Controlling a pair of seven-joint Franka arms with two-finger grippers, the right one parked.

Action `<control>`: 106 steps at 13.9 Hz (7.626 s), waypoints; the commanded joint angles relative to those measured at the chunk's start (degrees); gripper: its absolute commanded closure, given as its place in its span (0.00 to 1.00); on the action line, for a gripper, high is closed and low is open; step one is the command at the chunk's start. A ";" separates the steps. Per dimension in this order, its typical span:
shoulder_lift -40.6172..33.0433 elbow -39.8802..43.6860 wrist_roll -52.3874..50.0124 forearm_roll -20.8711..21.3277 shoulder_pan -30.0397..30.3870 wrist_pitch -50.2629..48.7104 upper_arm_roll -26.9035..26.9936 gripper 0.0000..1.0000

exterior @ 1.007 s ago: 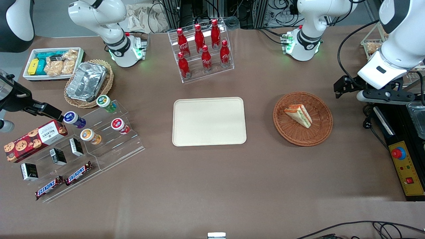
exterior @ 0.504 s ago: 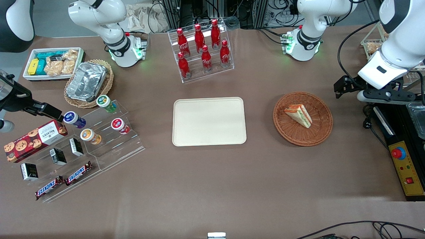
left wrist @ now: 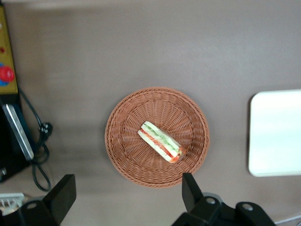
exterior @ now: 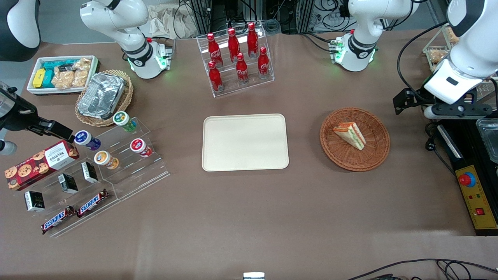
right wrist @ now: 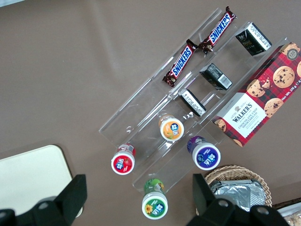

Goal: Place sandwich from basket to tray
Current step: 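Move the left gripper over the wicker basket holding the sandwich, then lower the open left gripper onto the wrapped sandwich and close it, then lift the sandwich out of the basket with the left gripper, then carry the sandwich over the cream tray and lower it onto it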

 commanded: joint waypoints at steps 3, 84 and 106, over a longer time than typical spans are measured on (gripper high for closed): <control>-2.20 0.90 -6.34 -0.79 0.10 -3.58 -0.10 0.00; 9.46 -19.76 -38.52 4.90 -11.58 34.78 -23.92 1.00; 27.26 -17.12 -45.29 18.36 -15.90 47.93 -22.60 0.00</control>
